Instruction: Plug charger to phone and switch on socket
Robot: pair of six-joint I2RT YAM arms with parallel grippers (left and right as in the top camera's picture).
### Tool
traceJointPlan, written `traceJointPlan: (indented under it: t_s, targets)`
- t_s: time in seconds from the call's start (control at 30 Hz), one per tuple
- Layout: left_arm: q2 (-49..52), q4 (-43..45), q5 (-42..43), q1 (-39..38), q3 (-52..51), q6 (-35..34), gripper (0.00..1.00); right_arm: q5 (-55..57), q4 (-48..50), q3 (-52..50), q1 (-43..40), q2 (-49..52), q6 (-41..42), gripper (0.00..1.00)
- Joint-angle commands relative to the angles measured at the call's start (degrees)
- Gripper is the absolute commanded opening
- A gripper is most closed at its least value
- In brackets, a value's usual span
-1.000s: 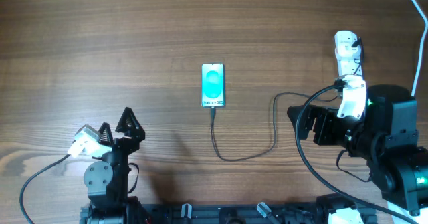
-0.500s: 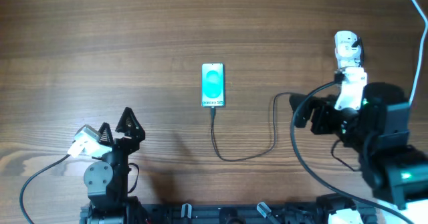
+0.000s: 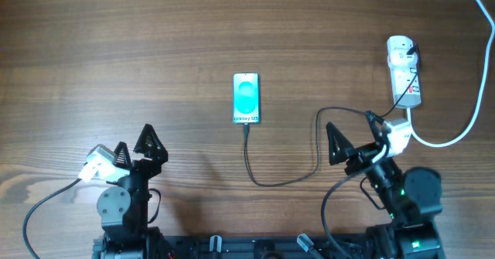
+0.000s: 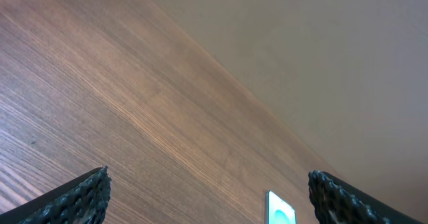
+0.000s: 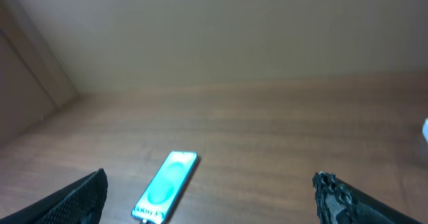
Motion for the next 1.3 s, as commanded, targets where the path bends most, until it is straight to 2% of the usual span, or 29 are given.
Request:
traceJointPlan:
  t_s: [0.0,0.27,0.37,0.53,1.27]
  targets:
    - [-0.6,0.2,-1.0,0.5,-0.3,-0.5,1.00,-0.9,4.7,-4.9,0.2,-6.2,0.3,1.00]
    - [-0.6,0.2,-0.9,0.5,-0.3,-0.5,1.00,-0.2,7.6,-10.7,0.2,-14.5,0.3,1.00]
    - [-0.6,0.2,-1.0,0.5,-0.3,-0.5,1.00,0.2,8.2,-12.1,0.2,-14.4,0.7,1.00]
    - [-0.6,0.2,-0.9,0.5,-0.3,-0.5,1.00,0.4,3.1,-12.1,0.2,-14.4,1.2,1.00]
    - [-0.6,0.2,-0.9,0.5,-0.3,-0.5,1.00,0.6,3.1,-12.1,0.2,-14.3,1.8,1.00]
